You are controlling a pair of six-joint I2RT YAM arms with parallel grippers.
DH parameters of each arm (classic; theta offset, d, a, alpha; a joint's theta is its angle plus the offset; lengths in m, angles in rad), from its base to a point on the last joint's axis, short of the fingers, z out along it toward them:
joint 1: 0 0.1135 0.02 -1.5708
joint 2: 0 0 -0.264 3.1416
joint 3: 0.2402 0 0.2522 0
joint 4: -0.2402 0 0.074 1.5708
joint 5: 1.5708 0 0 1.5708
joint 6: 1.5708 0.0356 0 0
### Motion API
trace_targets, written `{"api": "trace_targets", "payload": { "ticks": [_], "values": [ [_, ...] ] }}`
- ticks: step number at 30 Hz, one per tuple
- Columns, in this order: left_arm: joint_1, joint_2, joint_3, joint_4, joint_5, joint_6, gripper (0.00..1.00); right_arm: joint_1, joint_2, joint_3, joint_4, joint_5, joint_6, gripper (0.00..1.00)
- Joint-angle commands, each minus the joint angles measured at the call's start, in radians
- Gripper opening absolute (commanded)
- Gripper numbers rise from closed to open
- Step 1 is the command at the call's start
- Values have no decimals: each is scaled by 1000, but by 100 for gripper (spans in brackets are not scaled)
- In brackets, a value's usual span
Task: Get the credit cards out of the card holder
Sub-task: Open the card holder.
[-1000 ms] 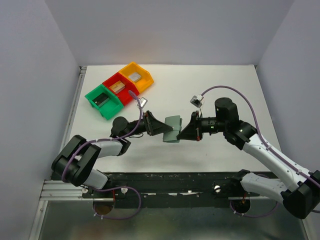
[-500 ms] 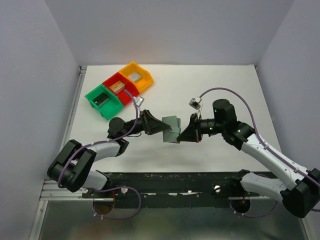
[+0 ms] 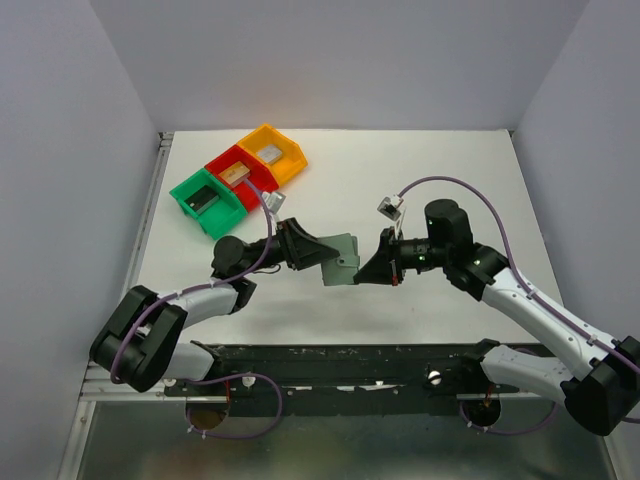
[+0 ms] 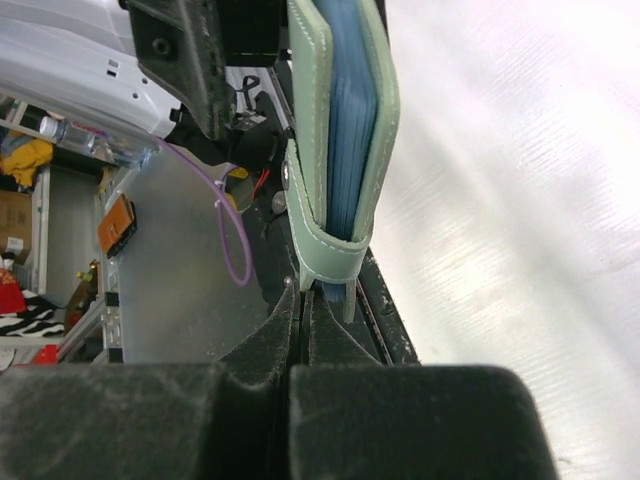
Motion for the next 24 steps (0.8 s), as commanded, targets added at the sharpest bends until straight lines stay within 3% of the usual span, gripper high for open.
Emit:
{"api": "trace_targets", "payload": {
  "ticks": [1, 8, 20, 21, 24],
  "values": [
    [6, -46, 6, 168, 15, 25, 61, 7, 6, -21, 15, 20, -18, 1],
    [7, -70, 6, 131, 13, 45, 55, 7, 16, -18, 15, 21, -20, 1],
    [9, -84, 3, 84, 25, 77, 34, 8, 9, -18, 6, 38, -14, 1],
    [7, -92, 3, 66, 27, 86, 31, 8, 6, -14, 0, 46, -14, 4],
    [6, -121, 17, -17, 27, 126, 26, 8, -3, 6, -34, 64, -14, 28]
  ]
}}
